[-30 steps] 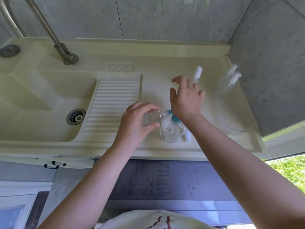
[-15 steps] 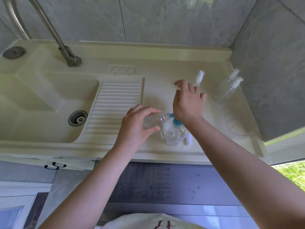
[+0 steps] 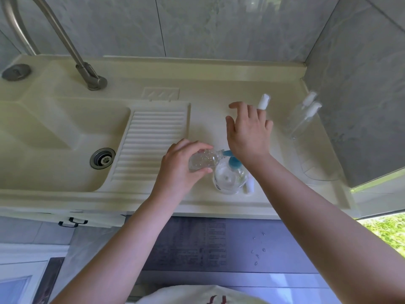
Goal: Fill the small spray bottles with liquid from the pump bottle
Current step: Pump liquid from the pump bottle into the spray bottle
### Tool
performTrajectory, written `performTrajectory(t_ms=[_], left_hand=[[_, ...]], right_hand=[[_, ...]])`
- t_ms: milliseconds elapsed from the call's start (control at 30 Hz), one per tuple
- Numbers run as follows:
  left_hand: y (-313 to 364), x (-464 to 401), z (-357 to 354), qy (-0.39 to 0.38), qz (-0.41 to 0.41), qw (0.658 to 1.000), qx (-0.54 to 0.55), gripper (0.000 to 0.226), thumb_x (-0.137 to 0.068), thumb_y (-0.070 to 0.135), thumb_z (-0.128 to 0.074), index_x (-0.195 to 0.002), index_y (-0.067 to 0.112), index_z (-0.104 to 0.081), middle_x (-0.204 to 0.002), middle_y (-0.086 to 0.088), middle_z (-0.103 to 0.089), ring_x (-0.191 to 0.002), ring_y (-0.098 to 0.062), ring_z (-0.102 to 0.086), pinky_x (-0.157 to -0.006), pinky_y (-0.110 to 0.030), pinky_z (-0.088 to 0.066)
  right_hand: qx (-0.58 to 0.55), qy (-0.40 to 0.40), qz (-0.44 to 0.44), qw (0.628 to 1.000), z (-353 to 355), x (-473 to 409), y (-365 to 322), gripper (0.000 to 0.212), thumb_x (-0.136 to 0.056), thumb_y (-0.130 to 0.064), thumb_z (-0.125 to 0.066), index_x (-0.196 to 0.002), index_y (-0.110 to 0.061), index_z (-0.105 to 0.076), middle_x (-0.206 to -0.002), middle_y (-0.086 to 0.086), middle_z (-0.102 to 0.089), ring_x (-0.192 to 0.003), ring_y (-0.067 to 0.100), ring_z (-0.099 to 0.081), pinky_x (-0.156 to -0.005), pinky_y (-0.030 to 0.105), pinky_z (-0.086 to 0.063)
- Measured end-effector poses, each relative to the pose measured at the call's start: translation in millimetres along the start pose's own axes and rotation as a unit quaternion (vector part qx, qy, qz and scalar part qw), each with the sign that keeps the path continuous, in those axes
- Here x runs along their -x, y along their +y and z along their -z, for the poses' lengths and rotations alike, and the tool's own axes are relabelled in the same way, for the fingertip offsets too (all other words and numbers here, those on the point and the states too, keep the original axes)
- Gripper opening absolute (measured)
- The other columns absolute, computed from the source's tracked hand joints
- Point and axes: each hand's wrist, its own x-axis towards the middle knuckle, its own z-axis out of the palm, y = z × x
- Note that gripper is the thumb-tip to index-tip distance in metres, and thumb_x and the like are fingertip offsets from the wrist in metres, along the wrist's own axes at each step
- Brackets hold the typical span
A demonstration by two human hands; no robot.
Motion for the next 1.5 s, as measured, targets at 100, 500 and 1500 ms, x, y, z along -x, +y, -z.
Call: performTrajectory(t_ms=[100, 500, 1500], left_hand=[[0.3, -0.7, -1.6, -0.007, -0.003, 1.000, 0.002, 0.051, -0.064, 0.020, -0.089, -0.109, 0.034, -0.070, -0.099, 0.012, -0.060, -0.095, -0.010, -0.059, -0.090, -0.039, -0.050], [1.8, 0.7, -2.9, -0.006, -0.001, 1.000, 0.003, 0.051, -0.064, 0.020, -0.089, -0.109, 0.036, -0.070, -0.098, 0.013, -0.059, -0.094, -0.011, -0.058, -0.090, -0.040, -0.050], [0.8, 4.4, -0.4, -0.021, 0.008, 0.999, 0.029, 0.049, -0.066, 0.016, -0.089, -0.109, 0.028, -0.070, -0.100, 0.011, -0.060, -0.099, -0.001, -0.061, -0.093, -0.034, -0.052]], right_hand=[[-0.025, -0.042, -0.015, 0.999, -6.3, 5.4, 3.7, 0.031, -0.103, -0.030, -0.039, -0.133, -0.025, -0.048, -0.133, 0.002, -0.055, -0.128, 0.028, -0.039, -0.091, 0.037, -0.025], [-0.017, -0.029, -0.007, 0.999, -4.5, 5.8, 3.3, 0.033, -0.103, -0.036, -0.039, -0.133, -0.026, -0.048, -0.133, -0.001, -0.056, -0.128, 0.027, -0.041, -0.092, 0.038, -0.027], [-0.002, -0.026, -0.007, 1.000, -8.9, 6.6, 2.5, 0.035, -0.101, -0.033, -0.041, -0.135, -0.026, -0.046, -0.132, -0.001, -0.056, -0.125, 0.028, -0.044, -0.090, 0.039, -0.028]])
